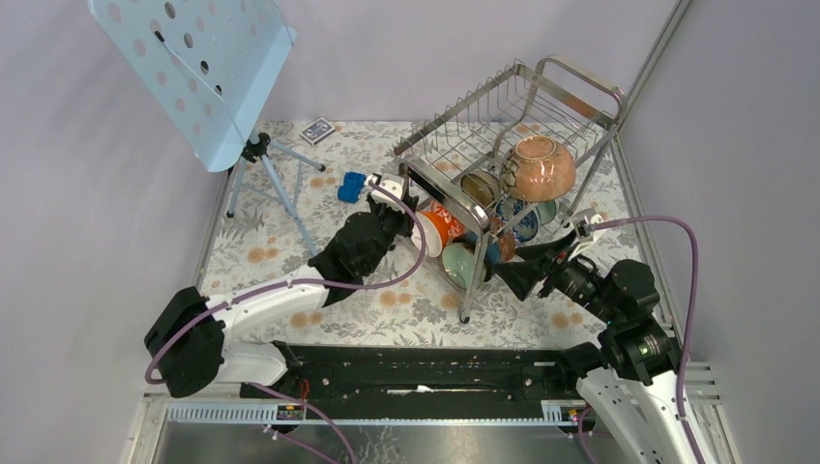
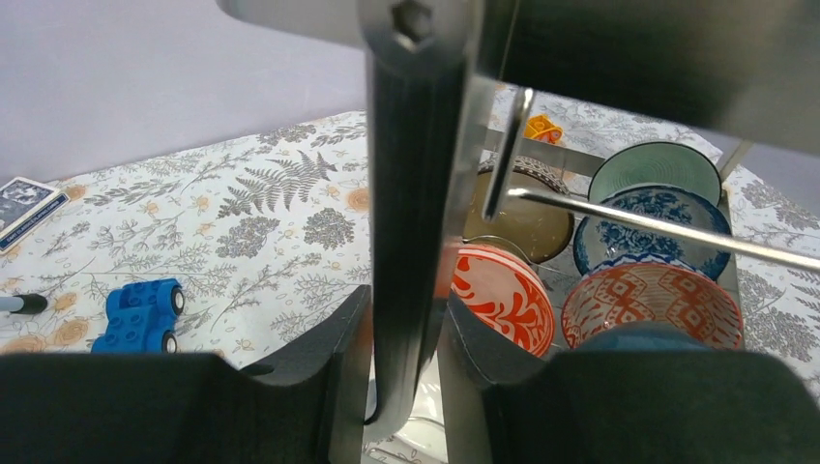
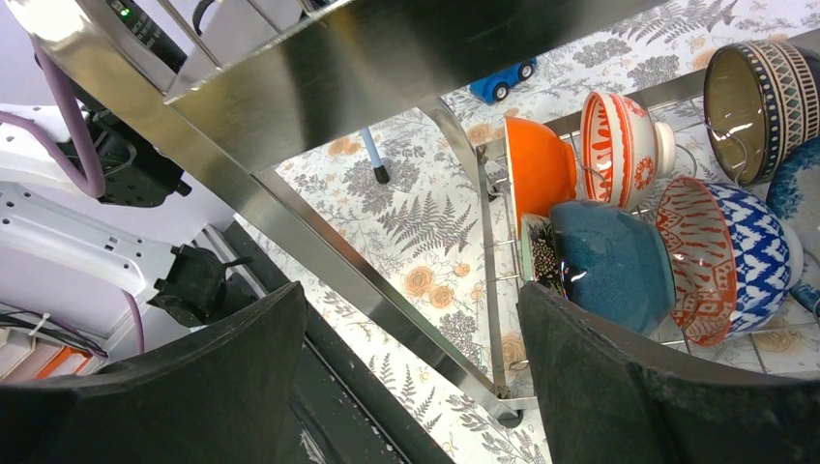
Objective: Unload the bowls from the dish rack
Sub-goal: Move the dish rack to the center of the board.
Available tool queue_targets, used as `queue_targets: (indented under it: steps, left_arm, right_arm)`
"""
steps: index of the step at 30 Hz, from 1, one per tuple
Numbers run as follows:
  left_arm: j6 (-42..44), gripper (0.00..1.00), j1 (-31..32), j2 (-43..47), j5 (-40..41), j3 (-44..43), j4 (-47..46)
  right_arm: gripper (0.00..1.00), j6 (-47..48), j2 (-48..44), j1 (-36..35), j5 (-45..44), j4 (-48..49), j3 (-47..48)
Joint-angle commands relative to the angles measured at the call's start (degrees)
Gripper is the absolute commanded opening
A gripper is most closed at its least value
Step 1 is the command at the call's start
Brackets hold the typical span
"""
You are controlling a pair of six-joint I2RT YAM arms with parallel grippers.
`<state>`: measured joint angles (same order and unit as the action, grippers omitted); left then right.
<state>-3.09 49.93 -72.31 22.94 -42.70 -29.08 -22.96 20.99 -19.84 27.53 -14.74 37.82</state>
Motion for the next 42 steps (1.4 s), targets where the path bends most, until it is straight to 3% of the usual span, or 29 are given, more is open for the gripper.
queue_targets:
  steps: [1,12,18,27,34,42]
  left_arm:
    - [-0.90,0.32,-0.11,-1.51,1.04,-3.53,-4.67]
    - [-1.47,0.23,-0.15,-3.41,3.16,-5.66,-3.19]
    - [-1.58,0.23,-0.13,-3.21,4.47,-5.40,-2.84]
    - [-1.80,0.23,-0.10,-2.86,4.90,-4.79,-1.62]
    - [-1.67,0.22,-0.17,-2.83,5.33,-4.50,-0.90]
    - [-1.31,0.22,-0.26,-3.75,5.28,-5.11,-0.71]
  right_arm:
    - [0.87,-0.71,-0.15,-0.38,-0.68,1.57,-1.15]
    - [0.92,2.71,3.14,-2.57,11.33,4.87,1.83]
    - [0.86,6.58,7.37,-5.30,7.15,4.12,3.92]
    - [0.83,2.71,6.88,-5.95,2.55,13.66,-0.40]
    - [0.83,4.73,8.11,-8.02,-0.26,13.04,-0.43]
    - [0.76,6.88,13.75,-16.50,-4.88,13.58,0.95]
